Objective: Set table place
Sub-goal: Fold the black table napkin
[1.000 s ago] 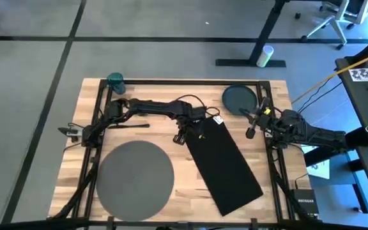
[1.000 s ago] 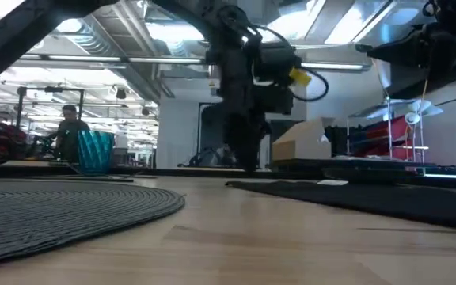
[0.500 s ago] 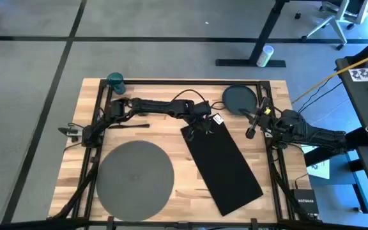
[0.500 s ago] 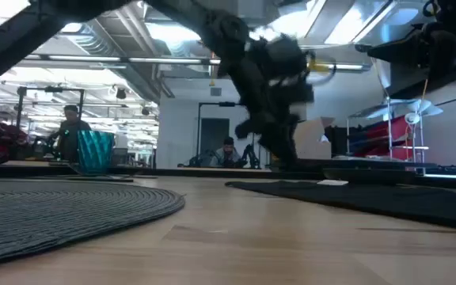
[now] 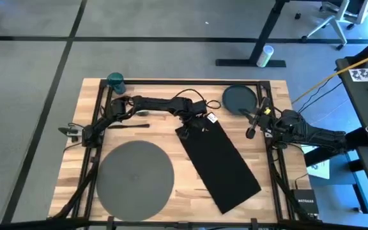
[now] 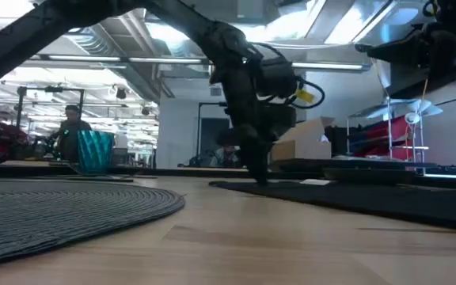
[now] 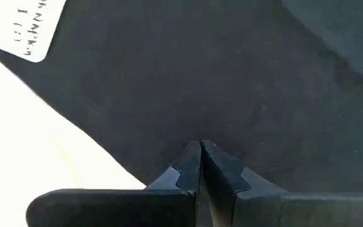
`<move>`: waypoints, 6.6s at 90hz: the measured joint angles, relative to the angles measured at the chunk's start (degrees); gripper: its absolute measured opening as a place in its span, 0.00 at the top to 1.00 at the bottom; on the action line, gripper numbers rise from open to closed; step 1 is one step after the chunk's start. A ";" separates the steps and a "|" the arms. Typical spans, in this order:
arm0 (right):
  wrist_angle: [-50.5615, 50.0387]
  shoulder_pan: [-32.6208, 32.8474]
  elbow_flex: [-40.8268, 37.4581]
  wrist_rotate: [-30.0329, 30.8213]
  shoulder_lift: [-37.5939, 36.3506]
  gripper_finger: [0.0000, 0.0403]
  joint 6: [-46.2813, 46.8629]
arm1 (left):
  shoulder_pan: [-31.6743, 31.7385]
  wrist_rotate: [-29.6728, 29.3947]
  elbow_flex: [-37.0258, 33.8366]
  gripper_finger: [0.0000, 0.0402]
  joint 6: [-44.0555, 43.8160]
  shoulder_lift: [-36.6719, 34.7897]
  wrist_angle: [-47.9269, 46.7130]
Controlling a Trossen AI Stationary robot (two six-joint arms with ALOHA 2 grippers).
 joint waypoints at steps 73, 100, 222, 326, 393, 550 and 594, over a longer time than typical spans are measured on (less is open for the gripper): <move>-2.41 0.00 3.89 -11.01 -0.02 1.00 0.11 | -9.07 0.82 -0.59 1.00 -13.53 -3.08 -9.16; -13.21 0.02 13.95 -15.73 4.28 1.00 5.02 | -7.66 -7.10 -0.41 1.00 -11.70 -8.89 -8.57; -17.89 38.66 13.25 -44.88 57.79 1.00 61.42 | -5.42 -0.69 -16.86 1.00 -8.54 -10.01 1.62; -31.64 41.24 13.66 -32.92 69.09 1.00 60.19 | -9.16 -1.03 -17.25 1.00 -19.40 -12.74 -5.71; -36.68 41.31 14.10 -26.27 68.98 1.00 72.27 | -19.79 -3.89 -25.06 1.00 -36.42 -13.66 2.25; -36.38 28.76 20.37 -8.58 64.11 0.78 49.12 | -18.53 -8.62 -25.31 0.90 -36.11 -21.58 0.79; -37.01 28.72 20.41 -9.01 64.08 0.75 46.82 | -16.58 -6.85 -25.31 0.71 -32.22 -20.45 1.02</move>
